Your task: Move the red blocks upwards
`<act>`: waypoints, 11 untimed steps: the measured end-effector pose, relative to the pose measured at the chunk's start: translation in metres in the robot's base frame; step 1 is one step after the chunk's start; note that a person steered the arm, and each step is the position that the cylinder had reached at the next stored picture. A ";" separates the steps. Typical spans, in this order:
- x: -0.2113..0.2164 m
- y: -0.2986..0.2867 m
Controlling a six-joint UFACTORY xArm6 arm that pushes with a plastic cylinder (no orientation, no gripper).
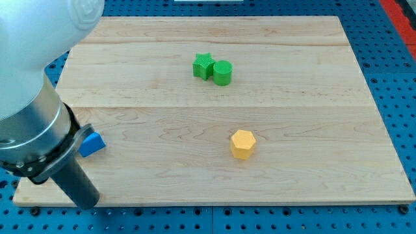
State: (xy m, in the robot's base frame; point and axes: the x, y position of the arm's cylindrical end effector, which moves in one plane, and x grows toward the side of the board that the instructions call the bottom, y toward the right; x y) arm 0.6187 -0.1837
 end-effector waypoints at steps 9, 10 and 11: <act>-0.112 -0.078; -0.110 -0.096; -0.112 -0.121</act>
